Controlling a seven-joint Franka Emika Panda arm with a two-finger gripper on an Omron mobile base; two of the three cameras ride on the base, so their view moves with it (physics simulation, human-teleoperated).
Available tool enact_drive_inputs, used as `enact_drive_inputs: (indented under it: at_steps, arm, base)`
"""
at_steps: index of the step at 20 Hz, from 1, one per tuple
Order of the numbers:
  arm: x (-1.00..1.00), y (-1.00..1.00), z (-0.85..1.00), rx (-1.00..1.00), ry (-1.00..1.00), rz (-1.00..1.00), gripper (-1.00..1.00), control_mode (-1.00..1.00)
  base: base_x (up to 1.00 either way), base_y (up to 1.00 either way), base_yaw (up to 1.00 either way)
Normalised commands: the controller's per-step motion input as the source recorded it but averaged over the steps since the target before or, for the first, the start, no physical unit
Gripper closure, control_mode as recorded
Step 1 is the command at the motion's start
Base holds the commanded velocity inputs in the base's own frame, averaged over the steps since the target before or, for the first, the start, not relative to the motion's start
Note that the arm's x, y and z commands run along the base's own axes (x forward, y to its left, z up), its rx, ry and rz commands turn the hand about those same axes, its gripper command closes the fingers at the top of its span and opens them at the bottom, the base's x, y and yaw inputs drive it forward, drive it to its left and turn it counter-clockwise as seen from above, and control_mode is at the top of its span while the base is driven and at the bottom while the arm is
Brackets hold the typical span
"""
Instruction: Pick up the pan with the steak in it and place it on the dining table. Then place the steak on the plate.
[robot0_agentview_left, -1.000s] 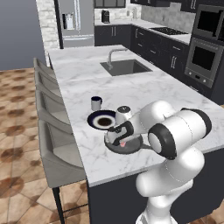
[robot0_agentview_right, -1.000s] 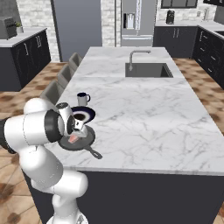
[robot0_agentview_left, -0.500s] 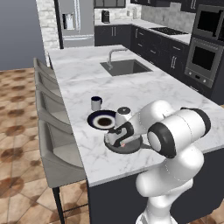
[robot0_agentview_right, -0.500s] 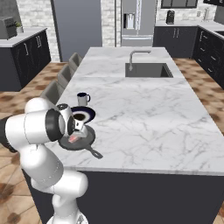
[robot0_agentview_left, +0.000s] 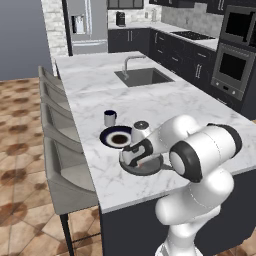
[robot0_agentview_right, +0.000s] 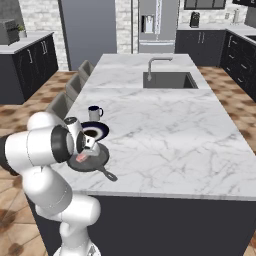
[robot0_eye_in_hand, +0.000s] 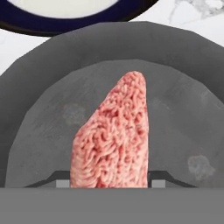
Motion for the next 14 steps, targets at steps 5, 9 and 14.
enact_drive_inputs:
  at_steps: [5, 9, 14]
  arm:
    - [0.0, 0.01, 0.22, 0.01, 0.0, -0.05, 1.0, -1.0]
    - [0.0, 0.0, 0.58, 0.06, -0.01, -0.05, 1.0, -1.0]
    - [0.0, 0.0, 0.68, 0.08, -0.01, -0.04, 1.0, -1.0]
  base:
    - [0.0, 0.0, 0.0]
    - [0.0, 0.0, 0.0]
    - [0.0, 0.0, 0.0]
